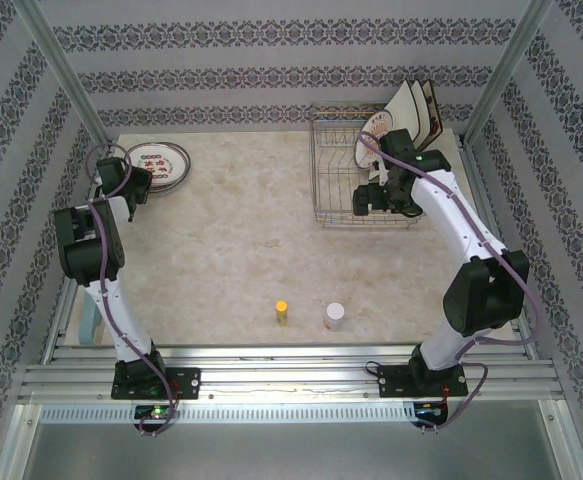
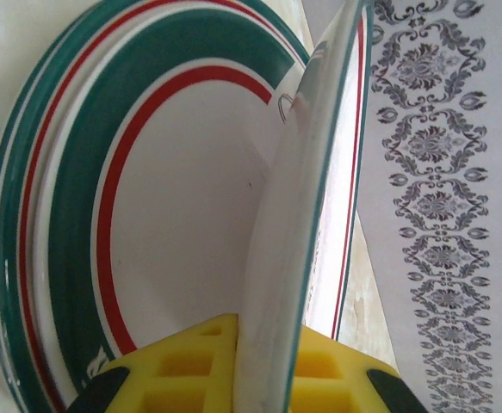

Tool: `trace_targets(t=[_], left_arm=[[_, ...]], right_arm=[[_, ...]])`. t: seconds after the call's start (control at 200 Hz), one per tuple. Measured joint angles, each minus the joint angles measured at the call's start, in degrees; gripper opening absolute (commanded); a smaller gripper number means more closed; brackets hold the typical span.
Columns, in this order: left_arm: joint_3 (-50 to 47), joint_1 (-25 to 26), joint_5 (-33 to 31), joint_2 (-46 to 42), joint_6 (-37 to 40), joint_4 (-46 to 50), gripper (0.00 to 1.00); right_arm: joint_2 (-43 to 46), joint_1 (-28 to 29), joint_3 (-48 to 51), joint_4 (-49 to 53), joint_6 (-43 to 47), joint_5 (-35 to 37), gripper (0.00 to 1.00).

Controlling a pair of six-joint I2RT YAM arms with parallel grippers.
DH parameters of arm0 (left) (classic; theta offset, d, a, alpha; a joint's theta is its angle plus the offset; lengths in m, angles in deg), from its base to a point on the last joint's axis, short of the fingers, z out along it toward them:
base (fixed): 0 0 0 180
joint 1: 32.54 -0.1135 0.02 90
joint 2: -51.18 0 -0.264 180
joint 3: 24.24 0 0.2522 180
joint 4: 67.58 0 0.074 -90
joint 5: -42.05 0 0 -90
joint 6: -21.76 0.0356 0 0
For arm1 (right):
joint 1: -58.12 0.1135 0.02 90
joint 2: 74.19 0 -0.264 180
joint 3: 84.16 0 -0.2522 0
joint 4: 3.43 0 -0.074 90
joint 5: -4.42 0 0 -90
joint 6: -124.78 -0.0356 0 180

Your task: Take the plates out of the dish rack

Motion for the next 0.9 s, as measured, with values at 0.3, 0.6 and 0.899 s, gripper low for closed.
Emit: trace_targets(t=[0.3, 0.6, 0.899], left_arm=[[5.8, -0.3, 0.2, 1.7, 2.4, 4.7, 0.27], [10.6, -0.3, -1.8, 1.6, 11.1, 19.5, 0.46], [18.4, 0.2, -6.1, 1.6, 22.9, 34.1, 0.58]], right_arm=[[-1.3, 0.3, -2.2, 0.0, 0.0, 0.0, 0.98], [-1.9, 0.7, -2.2, 0.0, 0.0, -0.1, 0.98], [-1.9, 1.0, -2.2, -0.2, 0.0, -0.1, 0.98]])
